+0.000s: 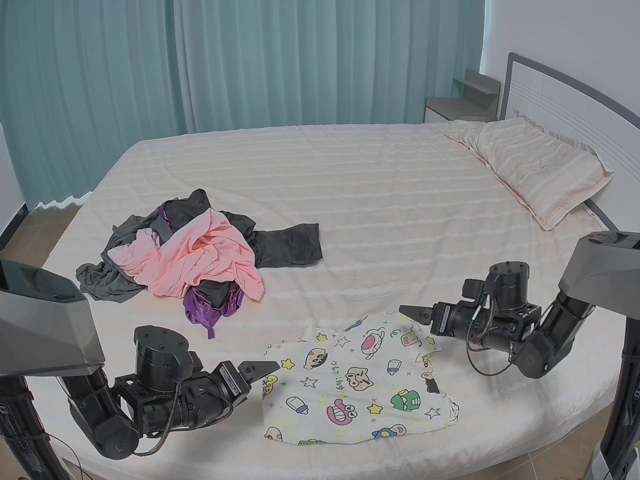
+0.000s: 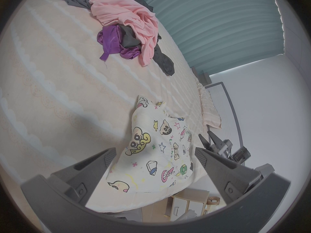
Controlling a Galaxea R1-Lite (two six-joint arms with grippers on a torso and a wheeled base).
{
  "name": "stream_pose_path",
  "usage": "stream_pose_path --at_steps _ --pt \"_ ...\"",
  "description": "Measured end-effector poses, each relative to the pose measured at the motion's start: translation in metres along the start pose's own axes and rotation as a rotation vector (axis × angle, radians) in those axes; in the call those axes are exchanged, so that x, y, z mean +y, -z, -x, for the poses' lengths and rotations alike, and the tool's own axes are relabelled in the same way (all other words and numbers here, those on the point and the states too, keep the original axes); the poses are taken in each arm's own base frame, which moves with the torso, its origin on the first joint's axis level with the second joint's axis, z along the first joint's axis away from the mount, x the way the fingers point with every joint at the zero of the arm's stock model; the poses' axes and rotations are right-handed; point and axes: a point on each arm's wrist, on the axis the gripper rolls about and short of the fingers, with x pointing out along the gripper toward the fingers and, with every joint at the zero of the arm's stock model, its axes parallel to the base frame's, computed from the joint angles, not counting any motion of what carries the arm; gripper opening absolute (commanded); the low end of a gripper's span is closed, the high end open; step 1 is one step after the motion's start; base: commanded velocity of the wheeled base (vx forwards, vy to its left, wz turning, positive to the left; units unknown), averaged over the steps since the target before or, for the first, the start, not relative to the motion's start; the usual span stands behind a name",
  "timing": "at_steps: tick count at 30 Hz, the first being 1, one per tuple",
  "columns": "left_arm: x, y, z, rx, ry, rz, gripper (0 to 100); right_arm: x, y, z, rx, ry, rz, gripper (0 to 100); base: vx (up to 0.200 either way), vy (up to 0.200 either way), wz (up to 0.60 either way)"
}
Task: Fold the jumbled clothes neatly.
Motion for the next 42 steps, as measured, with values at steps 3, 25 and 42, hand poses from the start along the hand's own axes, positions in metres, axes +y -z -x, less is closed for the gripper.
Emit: stream_pose_path --at_steps 3,25,42 --pt "0.0 0.0 0.0 0.012 0.004 0.0 100 -0.004 -0.001 -0.017 0.036 0.018 -0.022 100 0.0 0.0 0.0" --pt "0.003 0.001 -0.003 0.042 0.006 0.003 100 0.009 0.021 -0.04 0.089 -0.018 0.0 100 0.0 0.0 0.0" --pt "0.003 0.001 -0.003 0.041 0.006 0.003 100 0.007 0.026 -0.042 0.104 -0.01 -0.003 0 0.0 0.0 0.0"
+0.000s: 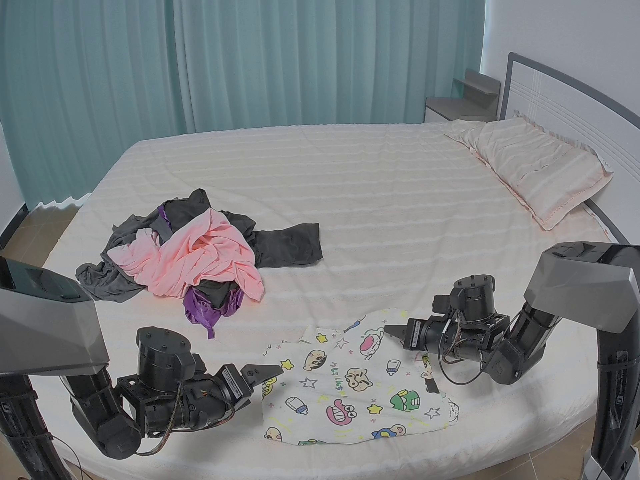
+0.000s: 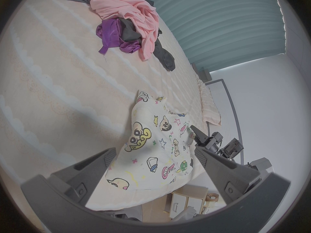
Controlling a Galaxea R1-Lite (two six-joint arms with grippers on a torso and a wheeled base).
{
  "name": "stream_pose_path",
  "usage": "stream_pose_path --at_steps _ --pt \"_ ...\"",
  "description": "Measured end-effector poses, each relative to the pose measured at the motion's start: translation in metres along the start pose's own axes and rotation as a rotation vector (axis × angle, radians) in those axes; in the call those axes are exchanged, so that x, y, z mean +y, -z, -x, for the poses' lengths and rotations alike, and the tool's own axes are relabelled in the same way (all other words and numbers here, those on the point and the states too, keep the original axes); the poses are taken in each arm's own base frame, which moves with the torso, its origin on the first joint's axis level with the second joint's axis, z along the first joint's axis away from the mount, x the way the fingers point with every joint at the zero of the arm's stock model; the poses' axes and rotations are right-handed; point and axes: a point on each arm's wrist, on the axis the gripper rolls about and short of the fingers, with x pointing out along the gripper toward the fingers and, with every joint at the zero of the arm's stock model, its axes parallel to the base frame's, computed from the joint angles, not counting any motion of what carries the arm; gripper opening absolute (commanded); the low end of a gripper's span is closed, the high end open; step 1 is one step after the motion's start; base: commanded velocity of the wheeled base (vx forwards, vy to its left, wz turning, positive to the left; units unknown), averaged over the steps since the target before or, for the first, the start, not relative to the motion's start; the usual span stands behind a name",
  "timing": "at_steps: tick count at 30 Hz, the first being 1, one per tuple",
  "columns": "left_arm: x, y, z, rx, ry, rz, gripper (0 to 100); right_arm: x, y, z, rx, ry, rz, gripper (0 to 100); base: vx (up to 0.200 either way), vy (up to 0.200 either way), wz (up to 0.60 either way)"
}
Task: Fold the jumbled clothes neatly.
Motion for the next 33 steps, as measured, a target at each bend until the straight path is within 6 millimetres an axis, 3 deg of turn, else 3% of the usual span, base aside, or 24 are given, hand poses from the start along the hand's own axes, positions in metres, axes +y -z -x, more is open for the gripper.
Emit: stream_pose_path --at_steps 11,26,27,33 --pt "0.0 0.0 0.0 -0.001 0.0 0.0 100 -0.02 -0.007 0.003 -0.029 0.041 -0.033 0 0.0 0.0 0.0" --pt "0.0 0.0 0.0 0.0 0.0 0.0 100 -0.028 -0.01 0.001 -0.06 0.076 -0.043 0 0.0 0.0 0.0" --pt "0.0 0.0 0.0 0.0 0.0 0.0 100 -0.029 -0.01 0.001 -0.06 0.08 -0.044 100 0.0 0.0 0.0" --pt "0.0 0.0 0.0 -0.003 -0.001 0.0 100 -0.031 -0.012 0.001 -0.07 0.09 -0.053 100 0.0 0.0 0.0"
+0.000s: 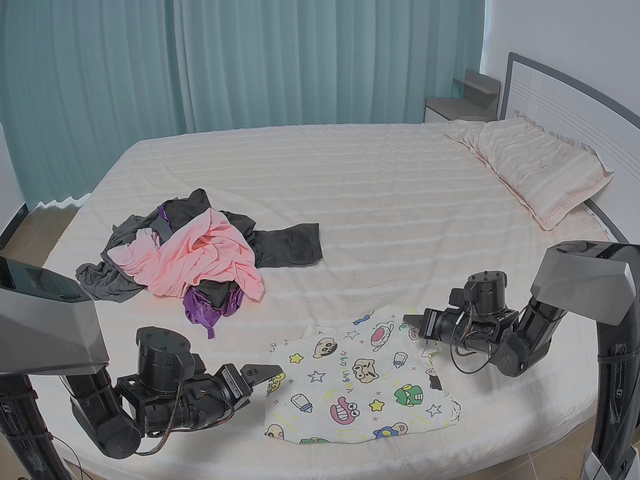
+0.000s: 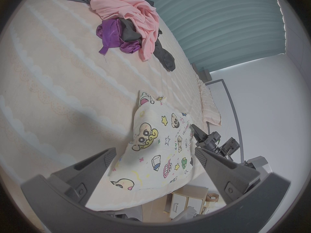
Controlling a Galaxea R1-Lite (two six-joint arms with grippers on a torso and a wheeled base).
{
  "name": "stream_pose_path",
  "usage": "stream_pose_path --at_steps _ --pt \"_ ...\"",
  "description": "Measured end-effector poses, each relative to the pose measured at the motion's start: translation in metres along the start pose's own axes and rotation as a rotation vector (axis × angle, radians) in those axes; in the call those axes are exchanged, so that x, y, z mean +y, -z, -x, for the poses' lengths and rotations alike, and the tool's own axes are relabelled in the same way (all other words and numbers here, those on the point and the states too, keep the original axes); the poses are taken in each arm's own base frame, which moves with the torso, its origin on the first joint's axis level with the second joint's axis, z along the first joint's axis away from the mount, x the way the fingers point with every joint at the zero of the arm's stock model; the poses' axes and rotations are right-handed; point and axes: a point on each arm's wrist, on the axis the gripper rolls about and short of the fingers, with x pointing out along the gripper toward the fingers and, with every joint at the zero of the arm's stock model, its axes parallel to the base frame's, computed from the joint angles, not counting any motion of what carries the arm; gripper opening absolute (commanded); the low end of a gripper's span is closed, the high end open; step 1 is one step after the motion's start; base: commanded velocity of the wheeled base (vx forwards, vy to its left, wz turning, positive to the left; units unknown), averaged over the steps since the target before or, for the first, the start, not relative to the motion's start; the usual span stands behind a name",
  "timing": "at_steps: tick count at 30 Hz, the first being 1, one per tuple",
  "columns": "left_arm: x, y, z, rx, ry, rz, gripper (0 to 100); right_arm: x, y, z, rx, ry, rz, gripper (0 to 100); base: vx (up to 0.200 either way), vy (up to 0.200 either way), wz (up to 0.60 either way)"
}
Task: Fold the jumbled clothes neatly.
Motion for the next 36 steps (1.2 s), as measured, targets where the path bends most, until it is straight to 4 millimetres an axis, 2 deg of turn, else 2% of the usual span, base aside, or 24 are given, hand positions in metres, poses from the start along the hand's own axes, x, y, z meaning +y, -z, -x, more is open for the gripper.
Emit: stream_pose_path --at_steps 8,13,19,24,28,36 --pt "0.0 -0.005 0.001 -0.027 0.009 0.001 100 -0.005 -0.019 0.013 -0.082 0.061 -0.034 100 0.0 0.0 0.0" --pt "-0.003 -0.02 0.01 -0.105 0.048 0.008 100 -0.007 -0.037 0.038 -0.175 0.111 -0.072 100 0.0 0.0 0.0" --pt "-0.014 -0.041 0.035 -0.267 0.084 -0.045 100 -0.005 -0.041 0.091 -0.269 0.136 -0.08 100 0.0 0.0 0.0" --pt "-0.023 -0.05 0.062 -0.46 0.068 -0.115 100 0.003 -0.031 0.154 -0.338 0.136 -0.077 100 0.0 0.0 0.0" --pt "-0.031 -0.05 0.087 -0.578 0.064 -0.186 100 0.01 -0.023 0.194 -0.391 0.127 -0.055 100 0.0 0.0 0.0" --pt "-0.041 -0.034 0.154 -0.858 0.026 -0.341 100 0.024 -0.009 0.261 -0.502 0.125 0.011 100 0.0 0.0 0.0"
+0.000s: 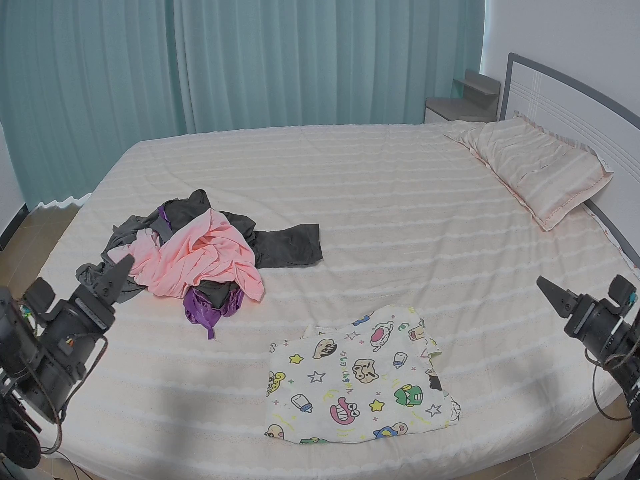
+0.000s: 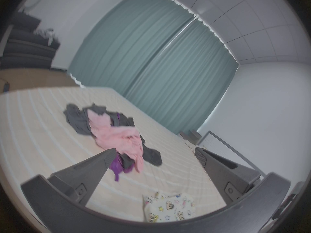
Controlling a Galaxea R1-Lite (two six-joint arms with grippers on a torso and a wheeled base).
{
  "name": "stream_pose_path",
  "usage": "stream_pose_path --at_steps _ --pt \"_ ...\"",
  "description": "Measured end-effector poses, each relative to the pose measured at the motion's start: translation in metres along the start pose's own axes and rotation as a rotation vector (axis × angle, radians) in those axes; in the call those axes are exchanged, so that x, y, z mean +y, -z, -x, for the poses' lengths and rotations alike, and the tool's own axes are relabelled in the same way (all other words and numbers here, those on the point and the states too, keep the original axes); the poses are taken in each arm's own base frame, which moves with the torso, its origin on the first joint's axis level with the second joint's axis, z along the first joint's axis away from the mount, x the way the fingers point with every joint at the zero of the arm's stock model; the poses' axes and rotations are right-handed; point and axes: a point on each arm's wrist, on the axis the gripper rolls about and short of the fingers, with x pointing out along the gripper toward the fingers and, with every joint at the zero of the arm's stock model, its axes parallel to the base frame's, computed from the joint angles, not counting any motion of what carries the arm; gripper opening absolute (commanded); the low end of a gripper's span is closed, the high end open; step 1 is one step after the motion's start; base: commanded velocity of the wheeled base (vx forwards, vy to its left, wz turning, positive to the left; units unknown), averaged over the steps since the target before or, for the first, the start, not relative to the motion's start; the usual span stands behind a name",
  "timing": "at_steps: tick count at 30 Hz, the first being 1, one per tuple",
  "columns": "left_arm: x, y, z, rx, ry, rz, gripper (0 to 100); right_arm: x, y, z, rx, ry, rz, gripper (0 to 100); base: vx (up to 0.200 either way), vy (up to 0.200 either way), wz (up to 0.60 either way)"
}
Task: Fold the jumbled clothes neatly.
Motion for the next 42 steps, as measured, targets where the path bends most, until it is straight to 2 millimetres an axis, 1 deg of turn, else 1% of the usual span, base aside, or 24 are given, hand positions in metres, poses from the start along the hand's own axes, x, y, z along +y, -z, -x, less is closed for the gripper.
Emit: stream_pose_path --at_steps 2,4,6,12,17,22,25,29,32,36,42 --pt "0.0 -0.008 0.014 -0.051 -0.021 -0.043 100 0.0 -0.002 0.016 -0.007 0.007 0.017 100 0.0 0.0 0.0" --pt "0.001 -0.012 0.025 -0.076 -0.032 -0.073 100 0.0 -0.002 0.025 -0.006 0.012 0.027 100 0.0 0.0 0.0" --pt "0.002 -0.017 0.041 -0.101 -0.05 -0.123 100 -0.001 -0.001 0.04 0.0 0.022 0.045 100 0.0 0.0 0.0" --pt "0.012 -0.024 0.084 -0.13 -0.111 -0.261 100 -0.004 0.003 0.073 0.013 0.041 0.096 100 0.0 0.0 0.0" --pt "0.025 -0.023 0.12 -0.129 -0.161 -0.355 100 -0.009 0.013 0.101 0.034 0.062 0.165 100 0.0 0.0 0.0" --pt "0.036 -0.021 0.153 -0.174 -0.205 -0.412 100 -0.018 0.032 0.134 0.065 0.099 0.27 100 0.0 0.0 0.0" --pt "0.039 -0.022 0.165 -0.217 -0.231 -0.423 100 -0.02 0.038 0.147 0.079 0.119 0.306 100 0.0 0.0 0.0" --pt "0.041 -0.019 0.178 -0.27 -0.307 -0.469 100 -0.022 0.045 0.165 0.082 0.167 0.358 100 0.0 0.0 0.0" --pt "0.042 -0.015 0.187 -0.298 -0.371 -0.533 100 -0.022 0.048 0.176 0.033 0.195 0.41 100 0.0 0.0 0.0" --pt "0.045 -0.008 0.194 -0.312 -0.379 -0.609 100 -0.024 0.054 0.183 -0.027 0.203 0.48 100 0.0 0.0 0.0" --pt "0.05 0.0 0.194 -0.334 -0.368 -0.611 100 -0.025 0.058 0.184 -0.091 0.17 0.495 100 0.0 0.0 0.0"
